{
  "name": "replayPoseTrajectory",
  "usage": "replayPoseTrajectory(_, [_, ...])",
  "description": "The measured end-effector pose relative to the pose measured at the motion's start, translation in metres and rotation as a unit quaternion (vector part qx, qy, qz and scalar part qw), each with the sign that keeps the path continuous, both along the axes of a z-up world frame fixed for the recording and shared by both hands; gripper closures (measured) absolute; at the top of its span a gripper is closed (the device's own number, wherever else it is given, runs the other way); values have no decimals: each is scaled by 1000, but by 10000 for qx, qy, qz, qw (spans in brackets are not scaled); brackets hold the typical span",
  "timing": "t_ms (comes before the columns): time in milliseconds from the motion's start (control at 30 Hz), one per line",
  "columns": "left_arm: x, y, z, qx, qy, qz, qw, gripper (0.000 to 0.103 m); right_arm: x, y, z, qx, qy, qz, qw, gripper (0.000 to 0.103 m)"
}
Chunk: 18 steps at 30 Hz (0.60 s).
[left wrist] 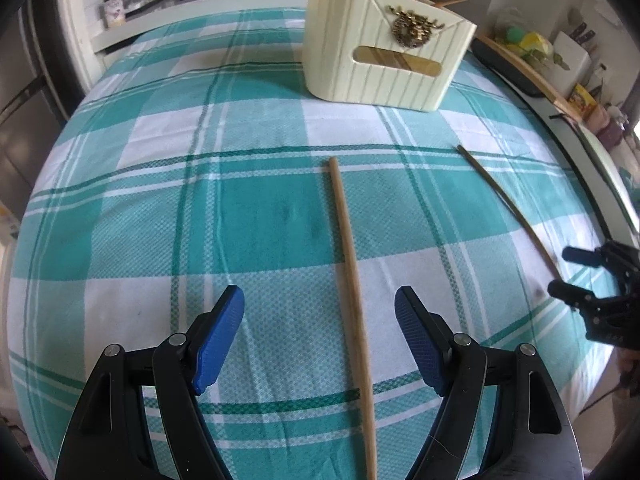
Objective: Organize utensils
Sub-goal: 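Move the left tool over a wooden chopstick lying on the cloth, then close the left tool on the wooden chopstick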
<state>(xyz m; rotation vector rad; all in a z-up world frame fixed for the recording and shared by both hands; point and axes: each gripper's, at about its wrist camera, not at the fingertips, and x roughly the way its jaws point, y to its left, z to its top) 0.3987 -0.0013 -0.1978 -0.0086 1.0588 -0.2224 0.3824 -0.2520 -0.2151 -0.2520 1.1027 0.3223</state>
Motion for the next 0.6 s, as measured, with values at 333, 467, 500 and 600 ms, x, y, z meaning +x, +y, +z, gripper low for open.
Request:
replayPoseTrajectory(333, [26, -7, 2, 342, 158, -388, 9985, 24, 35, 8, 21, 64, 220, 208, 9995, 44])
replayPoseTrajectory(467, [37, -9, -3, 404, 297, -435, 9978, 24, 55, 15, 14, 192, 315, 163, 9992, 44])
replayPoseTrajectory(500, [40, -10, -5, 451, 323, -450, 9974, 24, 57, 17, 14, 194, 321, 161, 9992, 44])
replayPoseTrajectory(600, [49, -14, -8, 557, 381, -470, 9966, 24, 73, 28, 9, 91, 299, 231, 9992, 44])
